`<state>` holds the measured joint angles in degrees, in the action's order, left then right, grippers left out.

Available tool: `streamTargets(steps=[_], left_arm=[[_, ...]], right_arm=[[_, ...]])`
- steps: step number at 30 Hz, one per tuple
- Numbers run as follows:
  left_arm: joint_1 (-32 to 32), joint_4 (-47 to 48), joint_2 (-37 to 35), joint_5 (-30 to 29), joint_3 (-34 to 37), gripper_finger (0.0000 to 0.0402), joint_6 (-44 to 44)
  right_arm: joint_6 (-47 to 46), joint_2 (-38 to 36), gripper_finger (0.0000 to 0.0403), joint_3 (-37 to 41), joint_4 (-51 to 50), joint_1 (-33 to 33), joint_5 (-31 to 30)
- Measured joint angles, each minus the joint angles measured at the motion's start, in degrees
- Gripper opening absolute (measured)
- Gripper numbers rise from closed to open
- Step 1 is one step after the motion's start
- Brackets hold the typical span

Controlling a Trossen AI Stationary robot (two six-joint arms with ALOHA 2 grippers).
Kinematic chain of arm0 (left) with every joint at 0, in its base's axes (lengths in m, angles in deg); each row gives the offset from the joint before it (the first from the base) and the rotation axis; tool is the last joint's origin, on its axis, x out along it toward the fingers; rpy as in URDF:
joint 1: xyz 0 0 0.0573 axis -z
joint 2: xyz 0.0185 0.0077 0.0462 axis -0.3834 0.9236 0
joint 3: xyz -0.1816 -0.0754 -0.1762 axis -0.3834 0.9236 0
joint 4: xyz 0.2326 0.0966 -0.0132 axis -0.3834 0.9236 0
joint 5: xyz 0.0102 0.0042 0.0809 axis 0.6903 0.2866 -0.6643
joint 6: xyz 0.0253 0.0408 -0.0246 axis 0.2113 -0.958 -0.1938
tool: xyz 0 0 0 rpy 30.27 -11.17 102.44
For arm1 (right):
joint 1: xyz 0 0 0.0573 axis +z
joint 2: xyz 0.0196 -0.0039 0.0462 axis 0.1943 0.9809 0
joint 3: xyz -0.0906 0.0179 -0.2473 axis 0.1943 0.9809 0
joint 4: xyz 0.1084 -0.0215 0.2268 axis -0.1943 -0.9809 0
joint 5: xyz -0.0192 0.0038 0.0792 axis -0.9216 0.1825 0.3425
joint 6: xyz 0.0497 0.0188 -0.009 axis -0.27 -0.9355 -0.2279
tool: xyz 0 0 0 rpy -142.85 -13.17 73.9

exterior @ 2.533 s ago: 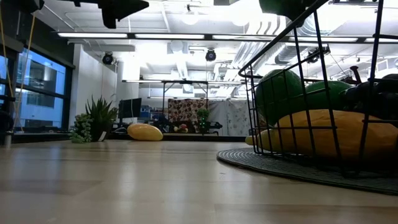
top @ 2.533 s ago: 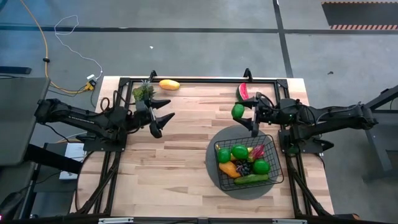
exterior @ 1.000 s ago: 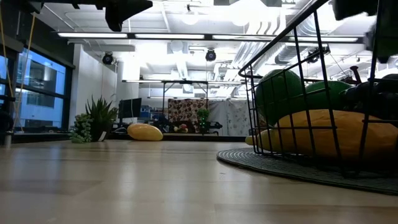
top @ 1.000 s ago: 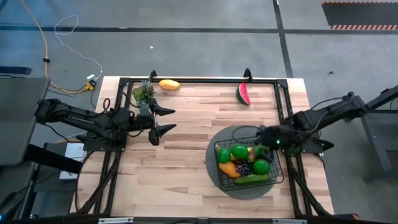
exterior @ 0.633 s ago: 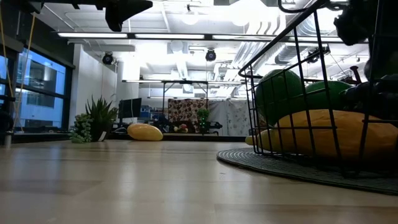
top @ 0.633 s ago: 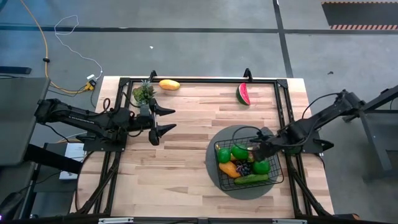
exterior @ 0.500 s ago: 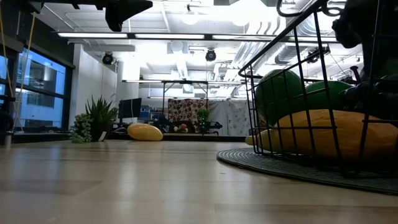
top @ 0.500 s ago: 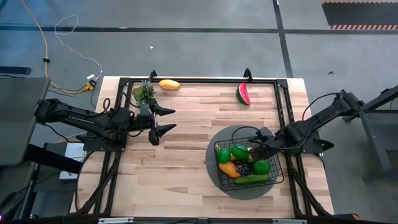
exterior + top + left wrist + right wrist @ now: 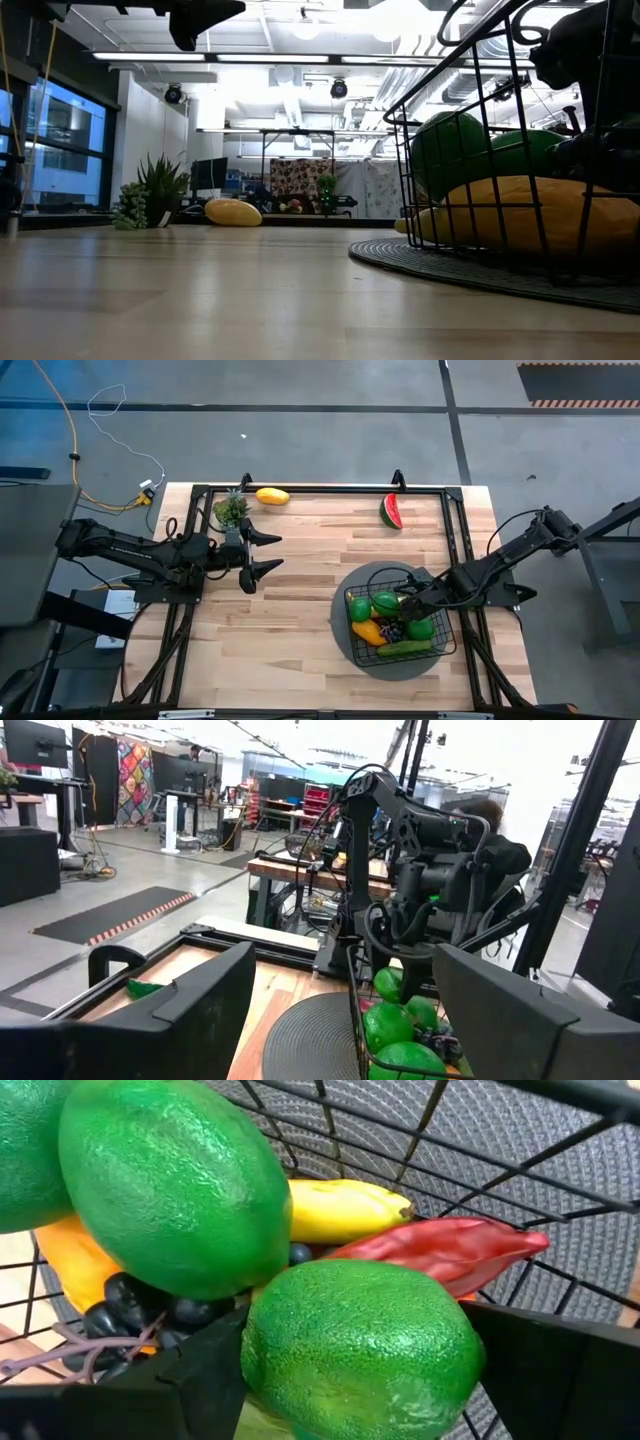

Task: Build produce basket
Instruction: Put the green lime into the black basket, then put the red watermelon into the black basket

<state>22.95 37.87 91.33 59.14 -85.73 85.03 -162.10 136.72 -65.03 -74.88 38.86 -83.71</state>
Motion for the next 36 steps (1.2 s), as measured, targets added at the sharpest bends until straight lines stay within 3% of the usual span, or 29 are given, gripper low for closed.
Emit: streamTargets(steps=[7,15,24,30,36], left_arm=[[0.0,0.0,0.0,0.0,0.0,0.0296,0.1],[0.0,0.0,0.0,0.2,0.0,0.0296,0.0],[0.0,0.0,-3.1,0.2,0.0,0.0296,-3.5],[0.0,0.6,-7.5,0.2,0.0,0.0296,-3.5],[0.0,0.4,-10.1,-1.7,0.0,0.0296,-1.3]], right_arm=[[-0.4,0.0,0.031,0.0,-0.7,0.0,-0.7],[-1.6,-0.1,0.0391,0.0,-2.2,-0.2,-0.4],[-2.8,-3.5,0.0392,-1.5,-3.0,-2.3,2.4],[-1.8,-7.6,0.0392,-6.5,-4.2,-2.3,-5.1],[11.1,-9.6,0.0392,-10.9,-5.1,-4.6,-10.8]])
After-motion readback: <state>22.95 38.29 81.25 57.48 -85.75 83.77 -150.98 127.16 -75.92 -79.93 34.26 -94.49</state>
